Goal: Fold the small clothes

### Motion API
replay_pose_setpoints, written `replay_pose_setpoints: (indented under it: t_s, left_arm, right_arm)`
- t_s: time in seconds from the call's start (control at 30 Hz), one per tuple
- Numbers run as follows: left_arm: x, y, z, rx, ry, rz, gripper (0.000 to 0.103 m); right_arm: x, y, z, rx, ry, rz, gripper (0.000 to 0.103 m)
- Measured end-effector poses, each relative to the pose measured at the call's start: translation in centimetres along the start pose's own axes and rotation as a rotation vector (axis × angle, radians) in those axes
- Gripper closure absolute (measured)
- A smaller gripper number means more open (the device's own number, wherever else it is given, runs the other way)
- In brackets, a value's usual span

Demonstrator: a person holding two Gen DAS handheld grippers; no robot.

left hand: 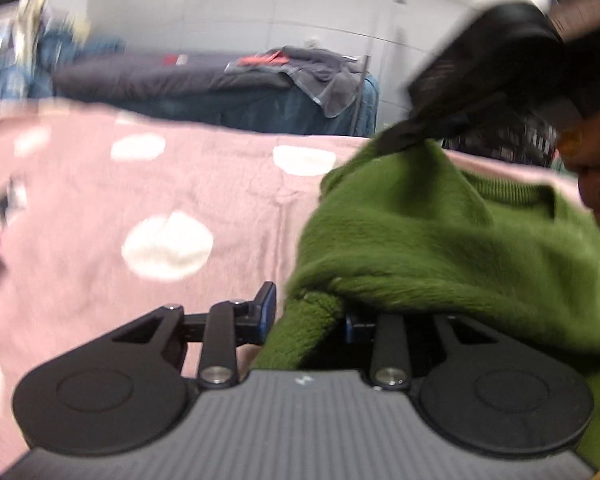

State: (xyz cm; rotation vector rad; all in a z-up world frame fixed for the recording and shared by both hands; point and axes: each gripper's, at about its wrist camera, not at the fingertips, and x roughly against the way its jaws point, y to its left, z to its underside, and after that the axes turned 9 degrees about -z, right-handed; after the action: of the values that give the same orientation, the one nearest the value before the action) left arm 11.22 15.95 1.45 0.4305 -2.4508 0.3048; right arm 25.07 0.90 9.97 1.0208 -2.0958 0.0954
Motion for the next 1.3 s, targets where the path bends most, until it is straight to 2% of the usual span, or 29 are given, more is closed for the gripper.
replay_pose_setpoints:
  t_s: [0.07,0.13,0.2,0.3,0.37,0.4,0.43,0.47,0.5,0.6,0.63,0.7,0.83,0.87,0.97,1.03,1.07,1.1,1.2,1.23,1.3]
  left_arm:
    - [-0.3,1.4,0.1,0.088,0.024,0.031,0.071]
    - [-0.2,2.2,0.4,0.135,0.029,0.042,0.071]
    - [0.1,2.1,0.5,0.138,0.019,0.032,0.071]
    - [0.4,1.9,0.7,0.133,0.005,0.014,0.071]
    - [0.3,2.1,0.9,0.151,0.008,0.018,0.068]
    - [0.2,2.4,1.0,0.168,0.027,0.020,0.065]
    - [0.1,2.8,1.1,0.197,0.041,0.025,0.063]
    - [0.0,3.3,1.1,0.223,0.049,0.037,0.063]
    - [0.0,3.4,1.0,0.229,0.052,0.040,0.063]
    - [0.2,2.9,1.1,0.200,0.040,0.021,0.061]
    - [0.2,3.0,1.0,0.204,0.042,0.023,0.061]
    - [0.2,3.5,0.9,0.238,0.047,0.047,0.060]
    - [-0.5,5.3,0.8,0.346,0.071,0.115,0.060]
    - [-0.6,5.6,0.9,0.365,0.077,0.126,0.060]
    - [-0.9,6.4,1.1,0.417,0.088,0.152,0.060]
    - [-1.2,7.5,1.4,0.482,0.100,0.183,0.060]
    - [-1.5,8.1,1.6,0.519,0.106,0.203,0.060]
    - [-1.7,8.6,1.8,0.549,0.111,0.224,0.060]
    - [-2.2,9.5,2.1,0.589,0.121,0.255,0.061]
    - [-2.2,9.4,2.2,0.581,0.122,0.253,0.061]
    - [-2.2,8.9,2.0,0.552,0.122,0.237,0.061]
  right_arm:
    - [-0.4,-2.0,-0.6,-0.124,-0.042,-0.040,0.094]
    - [-0.7,-3.0,-0.9,-0.197,-0.097,-0.099,0.099]
    - [-1.3,-2.8,-1.0,-0.203,-0.104,-0.109,0.099]
    - [-2.1,-1.4,-1.0,-0.169,-0.107,-0.169,0.098]
    - [-2.2,-1.2,-0.9,-0.168,-0.103,-0.143,0.093]
    - [-2.5,-1.3,-1.0,-0.162,-0.077,-0.099,0.068]
    - [-2.9,-1.6,-1.1,-0.148,-0.045,-0.034,0.055]
    - [-2.8,-1.7,-1.0,-0.136,-0.036,0.011,0.033]
    - [-2.1,-1.9,-0.9,-0.129,-0.060,0.017,0.032]
    - [1.6,-2.1,0.0,-0.135,-0.202,-0.072,0.032]
    - [2.6,-1.7,0.4,-0.112,-0.220,-0.104,0.032]
    - [4.3,0.1,1.8,-0.006,-0.219,-0.149,0.034]
    - [6.4,3.1,6.4,0.186,-0.158,-0.157,0.036]
    - [6.8,3.5,7.7,0.206,-0.134,-0.133,0.037]
    - [8.0,3.3,11.0,0.272,-0.092,0.015,0.036]
    - [9.9,1.8,13.0,0.263,-0.121,0.085,0.033]
    - [10.6,0.7,13.6,0.250,-0.124,0.130,0.029]
    - [11.5,-0.6,14.2,0.221,-0.126,0.198,0.019]
    - [14.1,-5.5,15.7,0.112,-0.148,0.349,0.016]
    - [14.9,-7.3,16.2,0.063,-0.146,0.375,0.016]
    - [16.5,-10.1,17.2,-0.029,-0.153,0.398,0.009]
